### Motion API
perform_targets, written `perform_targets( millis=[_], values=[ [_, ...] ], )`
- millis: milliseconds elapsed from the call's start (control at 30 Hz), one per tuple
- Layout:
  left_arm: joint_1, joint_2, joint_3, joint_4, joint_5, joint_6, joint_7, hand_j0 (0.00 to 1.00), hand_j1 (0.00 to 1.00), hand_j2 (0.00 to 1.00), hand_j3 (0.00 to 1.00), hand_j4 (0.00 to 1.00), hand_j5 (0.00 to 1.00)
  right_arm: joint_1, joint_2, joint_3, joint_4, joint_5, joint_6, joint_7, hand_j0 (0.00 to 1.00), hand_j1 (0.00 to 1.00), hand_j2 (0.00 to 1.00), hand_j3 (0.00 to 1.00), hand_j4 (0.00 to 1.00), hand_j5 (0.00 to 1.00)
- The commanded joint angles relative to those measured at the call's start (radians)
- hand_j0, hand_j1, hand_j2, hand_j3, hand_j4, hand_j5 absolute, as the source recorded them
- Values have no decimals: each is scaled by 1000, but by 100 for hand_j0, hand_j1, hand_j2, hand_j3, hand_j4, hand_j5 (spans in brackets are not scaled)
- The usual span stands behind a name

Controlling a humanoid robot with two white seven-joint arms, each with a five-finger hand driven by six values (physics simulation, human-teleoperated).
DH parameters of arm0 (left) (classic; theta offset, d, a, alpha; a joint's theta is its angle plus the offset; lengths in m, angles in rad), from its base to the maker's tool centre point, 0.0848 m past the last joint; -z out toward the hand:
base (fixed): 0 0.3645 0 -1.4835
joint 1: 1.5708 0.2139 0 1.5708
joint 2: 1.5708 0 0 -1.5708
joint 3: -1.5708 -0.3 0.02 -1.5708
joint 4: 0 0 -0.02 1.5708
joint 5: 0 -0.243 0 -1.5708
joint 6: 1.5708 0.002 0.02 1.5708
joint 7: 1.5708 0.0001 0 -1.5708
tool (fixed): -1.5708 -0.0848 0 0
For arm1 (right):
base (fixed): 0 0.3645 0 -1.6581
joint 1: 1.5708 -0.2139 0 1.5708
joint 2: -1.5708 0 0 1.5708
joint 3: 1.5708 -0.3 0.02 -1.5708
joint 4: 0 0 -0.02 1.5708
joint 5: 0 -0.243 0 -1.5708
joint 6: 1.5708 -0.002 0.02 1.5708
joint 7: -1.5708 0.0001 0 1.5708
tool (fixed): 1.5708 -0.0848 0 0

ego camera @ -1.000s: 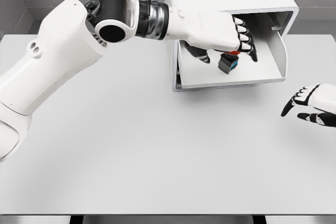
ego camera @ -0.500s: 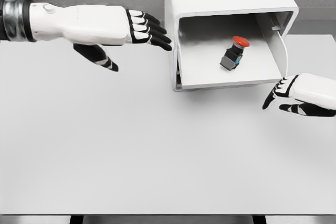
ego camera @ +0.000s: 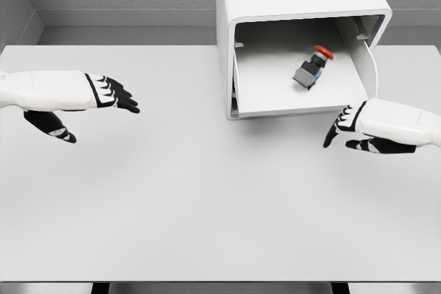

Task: Slide open multi-storey tabletop storage cabinets and put open load switch and slide close multi-storey tabletop storage cabinets

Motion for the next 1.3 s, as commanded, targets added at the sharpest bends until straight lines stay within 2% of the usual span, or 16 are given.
perform_targets(
  millis=[0, 233, 367, 567, 800, 900, 967, 1033, 1167, 1267],
  values=[
    [0, 2, 0, 0, 4, 3, 0, 100, 100, 100, 100, 100, 100, -2, 4, 8, 5, -1, 3, 0, 60, 60, 60, 60, 60, 60],
    [2, 2, 0, 0, 4, 3, 0, 100, 100, 100, 100, 100, 100, -52, 18, 20, 27, 1, 3, 0, 60, 60, 60, 60, 60, 60],
    [2, 2, 0, 1, 4, 3, 0, 100, 100, 100, 100, 100, 100, -109, 38, 89, 59, 16, 3, 0, 60, 60, 60, 60, 60, 60],
    [14, -15, -1, 0, 3, 3, 0, 100, 100, 100, 100, 100, 100, -127, 47, 124, 73, 51, 3, 0, 61, 61, 61, 61, 61, 61],
    [21, -36, -1, 0, -13, 3, 0, 100, 100, 100, 100, 100, 100, -186, 73, 155, 134, 53, 3, 0, 62, 62, 62, 62, 62, 62],
    [21, -36, -1, 0, -13, 3, 0, 100, 100, 100, 100, 100, 100, -239, 91, 197, 177, 53, 3, 0, 62, 62, 62, 62, 62, 62],
    [22, -36, -1, 0, -13, 3, 0, 100, 100, 100, 100, 100, 100, -245, 96, 204, 182, 54, 3, 0, 62, 62, 62, 62, 62, 62],
    [22, -36, -1, 0, -16, 3, 0, 100, 100, 100, 100, 100, 100, -284, 114, 244, 214, 56, 3, 0, 62, 62, 62, 62, 62, 62],
    [23, -36, -1, 0, -17, 3, 0, 100, 100, 100, 100, 100, 100, -328, 139, 284, 232, 74, 3, 0, 64, 64, 64, 64, 64, 64],
    [23, -36, -1, 0, -17, 3, 0, 100, 100, 100, 100, 100, 100, -357, 157, 302, 281, 77, 3, 0, 64, 64, 64, 64, 64, 64]
  ],
)
